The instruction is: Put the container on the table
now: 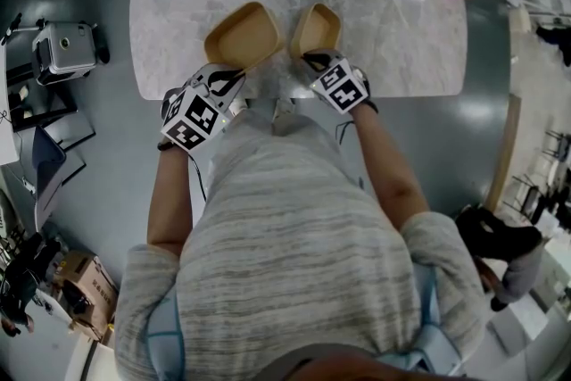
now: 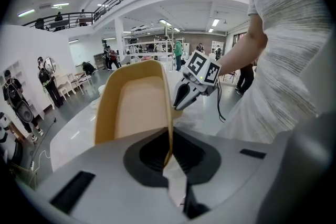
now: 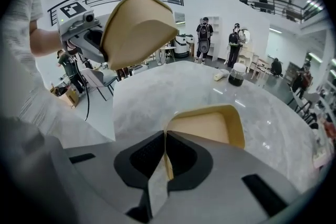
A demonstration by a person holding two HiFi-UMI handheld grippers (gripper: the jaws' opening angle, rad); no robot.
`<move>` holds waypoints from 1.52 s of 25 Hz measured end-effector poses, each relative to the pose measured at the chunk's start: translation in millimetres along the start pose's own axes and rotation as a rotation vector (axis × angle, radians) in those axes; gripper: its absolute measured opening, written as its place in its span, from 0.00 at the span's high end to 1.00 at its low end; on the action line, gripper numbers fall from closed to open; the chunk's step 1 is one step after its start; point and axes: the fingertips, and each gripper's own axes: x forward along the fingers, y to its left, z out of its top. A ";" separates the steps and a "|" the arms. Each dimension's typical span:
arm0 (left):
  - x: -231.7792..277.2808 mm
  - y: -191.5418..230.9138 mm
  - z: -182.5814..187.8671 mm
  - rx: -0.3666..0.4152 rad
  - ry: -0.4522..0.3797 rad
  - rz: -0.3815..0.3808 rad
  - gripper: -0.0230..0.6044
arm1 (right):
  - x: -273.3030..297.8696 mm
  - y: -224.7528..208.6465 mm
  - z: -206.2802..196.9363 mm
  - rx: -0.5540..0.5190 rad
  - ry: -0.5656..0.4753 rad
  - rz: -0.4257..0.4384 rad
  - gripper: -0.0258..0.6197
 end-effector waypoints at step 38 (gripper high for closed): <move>8.8 0.5 -5.7 -0.012 0.017 -0.029 0.95 | -4.2 -4.6 -1.5 0.012 0.001 -0.043 0.90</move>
